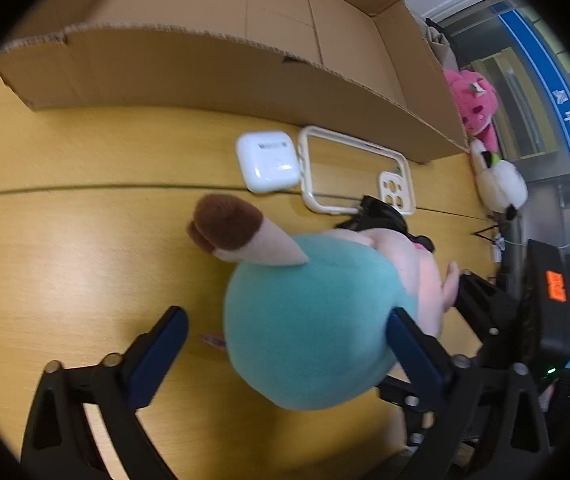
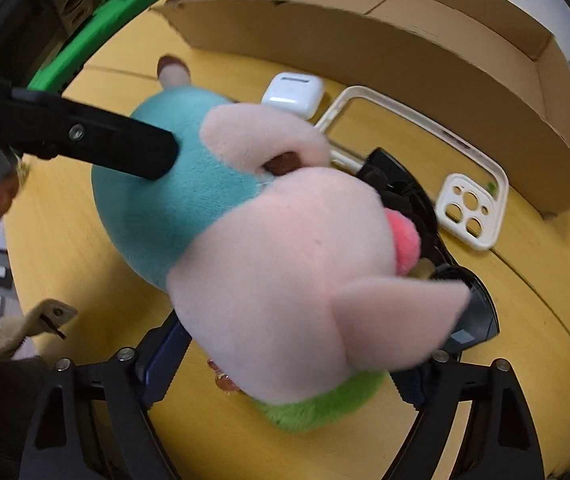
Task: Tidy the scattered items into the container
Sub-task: 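Carry the teal-and-pink plush pig in the left gripper into the box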
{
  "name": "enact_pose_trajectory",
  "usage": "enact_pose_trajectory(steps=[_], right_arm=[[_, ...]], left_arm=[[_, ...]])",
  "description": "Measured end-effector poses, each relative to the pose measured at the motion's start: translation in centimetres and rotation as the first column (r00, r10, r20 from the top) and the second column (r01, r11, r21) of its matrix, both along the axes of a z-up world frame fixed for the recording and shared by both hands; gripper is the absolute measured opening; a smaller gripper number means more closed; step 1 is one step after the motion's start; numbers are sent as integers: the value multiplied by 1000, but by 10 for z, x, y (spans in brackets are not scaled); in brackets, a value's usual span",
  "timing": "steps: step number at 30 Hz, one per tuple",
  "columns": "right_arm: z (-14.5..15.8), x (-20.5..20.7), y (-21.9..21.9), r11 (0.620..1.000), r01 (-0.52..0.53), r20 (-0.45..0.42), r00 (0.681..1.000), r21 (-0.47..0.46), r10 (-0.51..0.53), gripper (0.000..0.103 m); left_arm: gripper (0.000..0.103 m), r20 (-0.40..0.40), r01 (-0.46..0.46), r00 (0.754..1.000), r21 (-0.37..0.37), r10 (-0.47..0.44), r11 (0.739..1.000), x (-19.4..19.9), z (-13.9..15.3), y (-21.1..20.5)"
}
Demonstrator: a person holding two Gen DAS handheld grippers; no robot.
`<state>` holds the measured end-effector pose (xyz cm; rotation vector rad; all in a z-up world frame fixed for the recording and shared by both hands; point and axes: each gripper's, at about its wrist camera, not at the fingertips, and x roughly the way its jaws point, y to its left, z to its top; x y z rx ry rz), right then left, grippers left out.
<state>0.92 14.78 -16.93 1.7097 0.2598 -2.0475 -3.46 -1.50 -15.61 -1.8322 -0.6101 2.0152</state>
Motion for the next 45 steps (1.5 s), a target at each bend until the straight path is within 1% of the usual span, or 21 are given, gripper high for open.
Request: enact_pose_trajectory(steps=[1, 4, 6, 8, 10, 12, 16, 20, 21, 23, 24, 25, 27, 30, 32, 35, 38, 41, 45], right_arm=[[0, 1, 0, 1000, -4, -3, 1000, 5, 4, 86], [5, 1, 0, 1000, 2, 1, 1000, 3, -2, 76], [12, 2, -1, 1000, 0, -4, 1000, 6, 0, 69], [23, 5, 0, 1000, 18, -6, 1000, -12, -18, 68], [37, 7, 2, 999, 32, -24, 999, -24, -33, 68], [56, 7, 2, 999, 41, -49, 998, -35, -42, 68], [101, -5, -6, 999, 18, -127, 992, -35, -22, 67], [154, -31, -22, 999, -20, -239, 971, -48, 8, 67], [166, -39, -27, 998, -31, -268, 963, -51, 16, 67], [192, -57, -39, 997, -57, -328, 944, -55, 36, 67], [200, -67, -44, 996, -71, -353, 934, -53, 48, 67], [205, -77, -49, 995, -84, -376, 925, -51, 59, 67], [226, -97, -54, 992, -114, -418, 905, -48, 84, 67], [256, -128, -75, 986, -163, -484, 865, -23, 132, 67], [269, -146, -84, 983, -185, -511, 846, -8, 155, 67], [283, -178, -98, 978, -206, -531, 828, 11, 180, 67], [289, -210, -109, 976, -218, -541, 818, 28, 198, 67], [287, -239, -122, 974, -225, -536, 817, 40, 211, 67], [280, -280, -128, 974, -222, -525, 824, 51, 215, 67]], left_arm=[[76, 7, 5, 1000, 34, -6, 999, -1, 0, 0], [73, -5, 32, 999, 26, -32, 999, -1, 6, 5], [69, -9, 32, 999, 28, -31, 999, -1, 11, 6], [67, -33, 45, 998, 28, -44, 999, -1, 22, 8], [65, -71, 62, 996, 28, -60, 998, 0, 38, 8], [64, -120, 78, 990, 19, -75, 997, 0, 62, 9], [62, -210, 55, 976, 11, -52, 998, -3, 108, -4], [61, -336, 4, 942, -18, -10, 1000, -17, 170, -28], [61, -371, -9, 929, -31, -3, 999, -23, 187, -35], [61, -421, -32, 907, -47, 9, 998, -31, 214, -49], [61, -449, -45, 894, -56, 15, 997, -38, 229, -58], [61, -469, -56, 883, -59, 22, 997, -42, 241, -69], [61, -506, -79, 862, -71, 32, 994, -55, 265, -87], [61, -551, -103, 833, -73, 46, 992, -74, 295, -109], [61, -576, -116, 816, -77, 51, 990, -91, 313, -124], [61, -593, -133, 803, -79, 61, 988, -120, 327, -140], [61, -596, -141, 800, -78, 67, 987, -151, 332, -153], [61, -592, -147, 804, -97, 62, 984, -181, 329, -156], [61, -578, -148, 813, -90, 70, 985, -216, 316, -163]])
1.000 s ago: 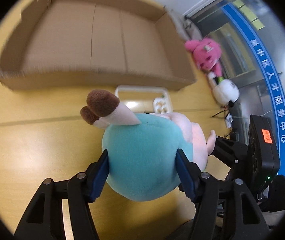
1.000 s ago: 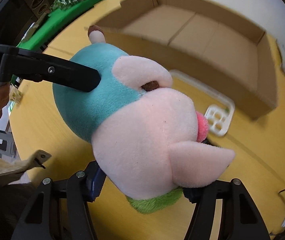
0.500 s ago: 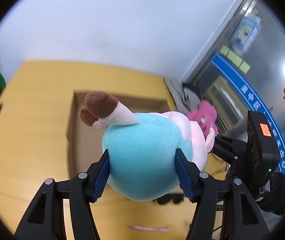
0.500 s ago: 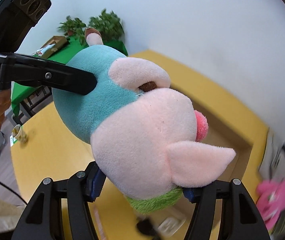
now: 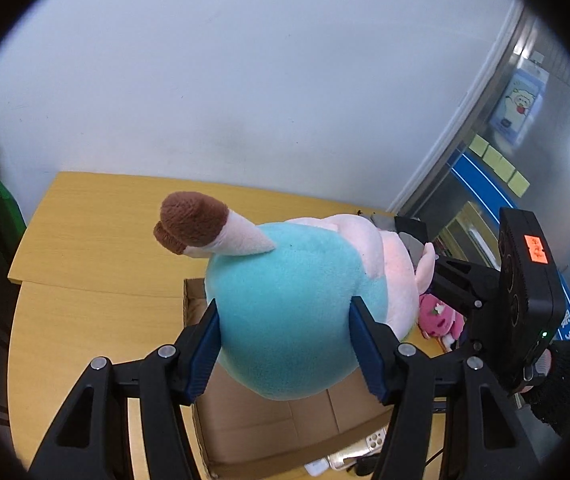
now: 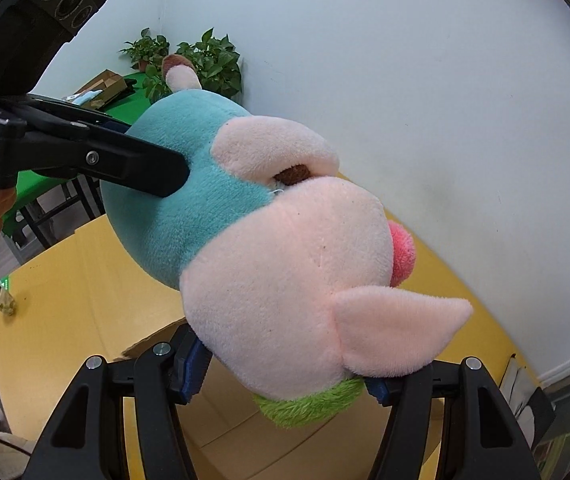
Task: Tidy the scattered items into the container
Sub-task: 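Carry the teal-and-pink plush pig in the left gripper into the box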
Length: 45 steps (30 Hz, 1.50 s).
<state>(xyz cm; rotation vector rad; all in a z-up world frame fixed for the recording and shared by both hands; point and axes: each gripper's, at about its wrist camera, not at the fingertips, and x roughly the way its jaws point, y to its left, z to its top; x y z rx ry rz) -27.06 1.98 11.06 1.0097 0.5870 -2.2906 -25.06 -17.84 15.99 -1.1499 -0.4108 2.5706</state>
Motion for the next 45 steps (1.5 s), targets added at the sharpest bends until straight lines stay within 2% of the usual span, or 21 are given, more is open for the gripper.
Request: enact_pose_trajectory(steps=[5, 8, 12, 18, 21, 27, 31, 35, 37, 42, 45], right_arm=[[-32, -36, 17, 1000, 3, 51, 999, -3, -2, 67], [-71, -56, 44, 999, 35, 105, 994, -14, -33, 67], [-119, -72, 50, 998, 65, 158, 985, 17, -67, 67], [-171, -96, 55, 994, 101, 216, 970, 45, -108, 67], [-189, -106, 59, 992, 120, 236, 963, 43, -127, 67], [-225, -121, 58, 989, 133, 265, 953, 59, -144, 67], [-240, -126, 48, 985, 158, 273, 947, 68, -171, 67], [-247, -135, 40, 977, 200, 273, 938, 67, -211, 69], [-248, -140, 60, 976, 210, 271, 937, 62, -219, 71], [-249, -142, 62, 970, 236, 280, 929, 55, -242, 83], [-241, -139, 57, 971, 235, 276, 931, 48, -239, 87]], left_arm=[[61, 59, 19, 998, 1, -19, 1000, -44, -41, -10], [61, 111, 30, 993, -16, -28, 999, -71, -77, -8], [60, 195, 49, 980, -10, -46, 999, -104, -132, -9], [60, 262, 76, 962, 25, -80, 997, -136, -199, 2], [60, 277, 86, 957, 26, -90, 996, -147, -222, 8], [60, 319, 80, 944, 26, -84, 996, -144, -265, -4], [61, 335, 64, 940, 23, -68, 998, -144, -278, -9], [67, 340, 39, 940, -10, -33, 999, -156, -280, 6], [70, 339, 30, 940, -11, -24, 999, -159, -280, 5], [72, 329, 8, 944, -7, -5, 1000, -162, -273, 11], [73, 313, -4, 949, -68, 25, 998, -161, -262, 20]])
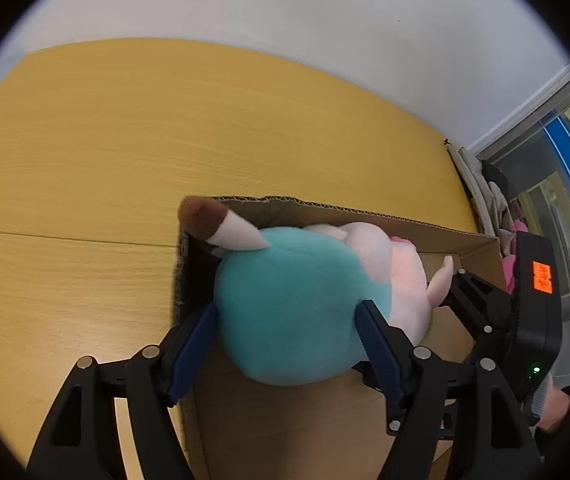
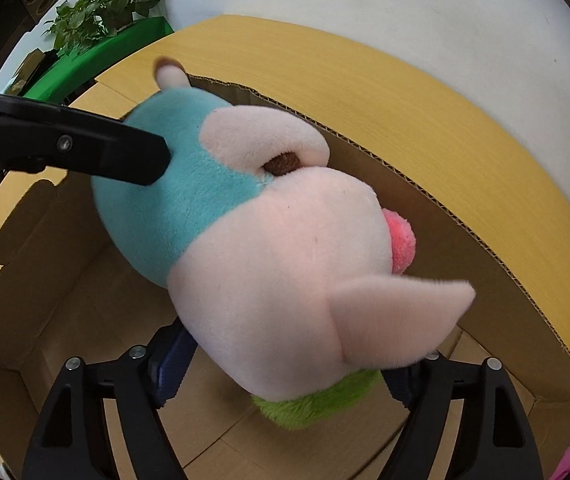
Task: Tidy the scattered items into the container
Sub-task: 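Carry the teal-and-pink plush pig in the left gripper into the box, then open the left gripper and withdraw it from the box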
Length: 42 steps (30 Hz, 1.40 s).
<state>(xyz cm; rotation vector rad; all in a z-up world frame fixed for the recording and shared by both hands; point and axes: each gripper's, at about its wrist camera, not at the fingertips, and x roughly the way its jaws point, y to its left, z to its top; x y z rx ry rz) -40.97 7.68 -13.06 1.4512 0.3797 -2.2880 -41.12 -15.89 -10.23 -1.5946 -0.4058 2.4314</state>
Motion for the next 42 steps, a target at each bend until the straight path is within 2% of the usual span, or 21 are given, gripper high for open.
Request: enact_pose_trajectory(steps=[2, 4, 8, 12, 14, 18, 20, 24, 28, 32, 36, 39, 42], right_arm=[[11, 4, 3, 1000, 1, -19, 1000, -22, -2, 89], [27, 12, 17, 999, 12, -55, 998, -45, -15, 98], [64, 40, 36, 991, 61, -92, 993, -119, -72, 99], [111, 95, 55, 976, 123, -114, 983, -180, -145, 103], [129, 134, 76, 964, 146, -107, 979, -224, -173, 103], [150, 204, 92, 960, 188, -160, 962, -205, -223, 103], [151, 222, 95, 954, 218, -143, 958, -207, -250, 103], [152, 256, 100, 945, 268, -100, 952, -189, -290, 103], [147, 280, 87, 951, 246, -94, 959, -189, -267, 103], [137, 282, 69, 957, 214, -92, 967, -196, -236, 103], [131, 280, 64, 964, 213, -73, 971, -159, -227, 103], [131, 282, 58, 970, 201, -96, 972, -140, -215, 103], [129, 285, 56, 967, 197, -100, 972, -159, -215, 103]], left_arm=[[73, -3, -5, 1000, -29, 5, 1000, 6, 7, 0], [73, -14, -14, 1000, -49, 14, 999, 18, 19, -3], [73, -75, -40, 997, -69, 35, 997, 56, 58, -6], [73, -157, -51, 987, -102, 34, 994, 120, 105, -2], [79, -187, -73, 981, -126, 49, 989, 159, 124, -5], [79, -238, -152, 965, -171, 109, 974, 239, 154, -3], [80, -257, -193, 956, -178, 144, 965, 272, 166, -12], [80, -283, -298, 930, -207, 235, 932, 333, 180, -2], [80, -285, -368, 911, -237, 298, 899, 375, 185, 10], [80, -259, -417, 899, -247, 355, 875, 415, 185, 17], [80, -253, -467, 879, -290, 403, 836, 444, 189, 22], [80, -257, -499, 864, -312, 434, 809, 468, 197, 25], [80, -232, -517, 856, -328, 463, 791, 484, 199, 26]])
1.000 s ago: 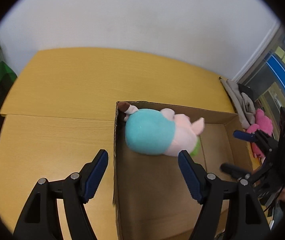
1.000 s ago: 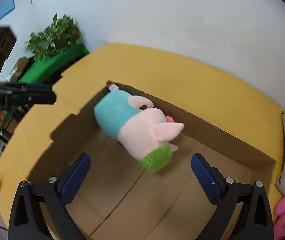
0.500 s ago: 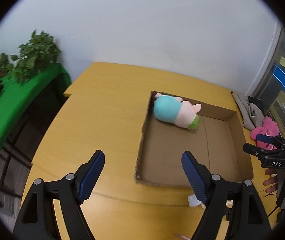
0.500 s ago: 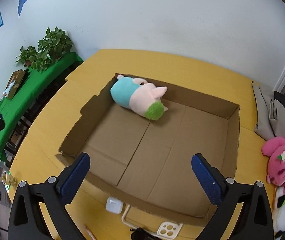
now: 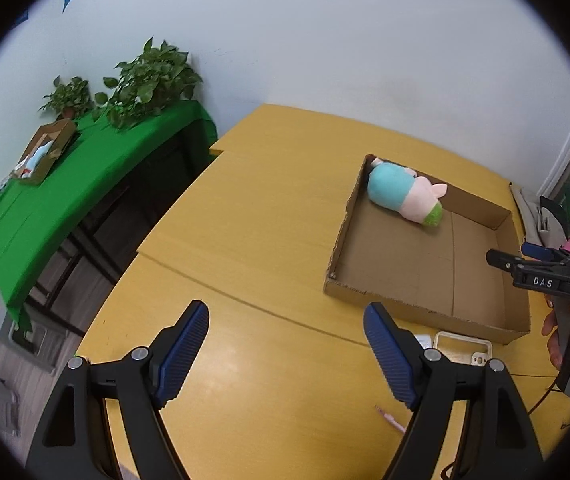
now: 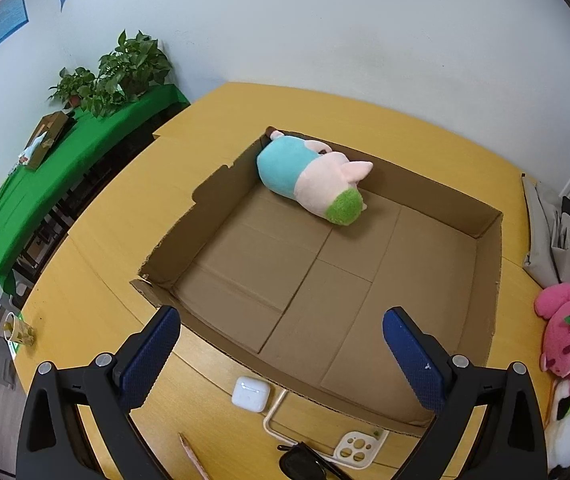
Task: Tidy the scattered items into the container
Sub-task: 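Open the left gripper and withdraw it from the box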
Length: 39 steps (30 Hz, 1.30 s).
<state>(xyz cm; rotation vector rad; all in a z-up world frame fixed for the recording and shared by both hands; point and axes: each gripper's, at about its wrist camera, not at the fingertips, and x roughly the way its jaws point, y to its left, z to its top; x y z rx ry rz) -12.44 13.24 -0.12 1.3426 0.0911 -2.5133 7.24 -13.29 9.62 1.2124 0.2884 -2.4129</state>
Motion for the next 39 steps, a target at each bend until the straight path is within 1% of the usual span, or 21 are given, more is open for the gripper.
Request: enact_pose_trajectory(steps=[2, 7, 12, 14, 16, 20, 23, 26, 28, 31, 33, 35, 39], right_arm=[[-3, 4, 0, 1000, 4, 7, 1000, 3, -4, 103], [-10, 15, 0, 1000, -11, 22, 1000, 18, 11, 103], [-6, 27, 15, 1000, 27, 19, 999, 14, -27, 103], [-1, 29, 25, 998, 59, 21, 998, 4, -59, 103], [10, 34, 36, 995, 93, 5, 996, -22, -93, 103], [38, 49, 54, 988, 153, -55, 987, -14, -153, 103], [53, 60, 76, 973, 231, -47, 972, -26, -232, 103], [62, 75, 101, 948, 318, -41, 947, -23, -319, 103], [62, 83, 114, 931, 364, -34, 931, -12, -364, 103], [59, 91, 130, 906, 423, -11, 906, -20, -423, 103], [55, 95, 132, 897, 441, 4, 898, -24, -441, 103], [51, 97, 131, 894, 447, 12, 894, -27, -447, 103], [44, 94, 124, 901, 434, 27, 901, -30, -433, 103]], left_arm=[[80, 8, -16, 1000, -13, 16, 1000, 6, 2, 0], [80, 19, -6, 1000, -10, 6, 1000, 9, 1, 4], [80, 29, 54, 998, 23, -55, 998, -13, -10, 12], [80, 24, 98, 995, 26, -99, 995, -26, -14, 19], [80, 10, 148, 989, 34, -149, 988, -38, -16, 26], [80, -14, 227, 974, 84, -226, 970, -64, -22, 38], [80, -45, 277, 961, 115, -274, 954, -83, -22, 43], [80, -60, 316, 949, 146, -311, 937, -100, -23, 47], [80, -60, 341, 940, 158, -336, 927, -109, -24, 50], [80, -61, 377, 926, 170, -372, 910, -119, -26, 54], [80, -55, 396, 918, 182, -393, 900, -124, -30, 57], [80, -43, 411, 911, 191, -410, 892, -130, -35, 61], [80, -28, 426, 902, 210, -430, 880, -138, -46, 69]])
